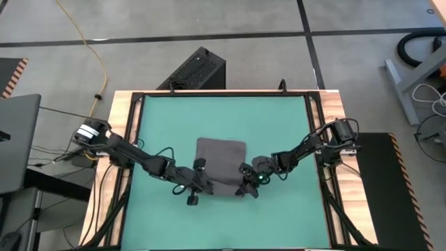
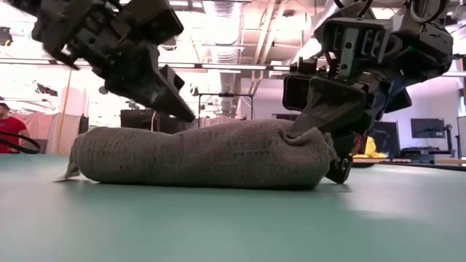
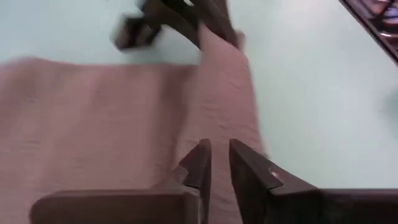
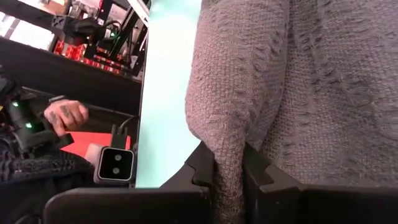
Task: Roll towel into tight, uniform cylinder
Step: Roll the gray towel
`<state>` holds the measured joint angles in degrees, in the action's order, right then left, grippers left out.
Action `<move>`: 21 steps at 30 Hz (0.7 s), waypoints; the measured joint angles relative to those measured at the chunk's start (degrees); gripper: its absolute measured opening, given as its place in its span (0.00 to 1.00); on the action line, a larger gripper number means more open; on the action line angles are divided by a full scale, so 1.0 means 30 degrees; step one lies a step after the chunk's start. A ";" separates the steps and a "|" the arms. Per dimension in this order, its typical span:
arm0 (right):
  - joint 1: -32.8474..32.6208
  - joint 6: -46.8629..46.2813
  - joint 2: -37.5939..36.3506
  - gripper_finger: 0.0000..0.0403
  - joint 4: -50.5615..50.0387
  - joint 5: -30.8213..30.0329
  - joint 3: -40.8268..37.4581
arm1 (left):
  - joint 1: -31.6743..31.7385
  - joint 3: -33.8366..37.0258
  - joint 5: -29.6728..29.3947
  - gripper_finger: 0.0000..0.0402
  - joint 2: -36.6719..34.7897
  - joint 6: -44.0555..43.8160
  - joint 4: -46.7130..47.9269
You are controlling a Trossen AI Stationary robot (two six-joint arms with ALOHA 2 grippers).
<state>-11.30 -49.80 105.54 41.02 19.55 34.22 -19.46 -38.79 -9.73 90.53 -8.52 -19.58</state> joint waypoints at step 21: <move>0.1020 -0.1040 0.0036 0.35 -0.0252 0.1500 0.0502 | 0.1450 -0.0015 0.0635 0.17 -0.0134 -0.3874 0.5868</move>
<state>-8.24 -52.92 105.65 40.26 24.05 35.72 -15.11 -38.83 -7.83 90.13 -20.14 -1.97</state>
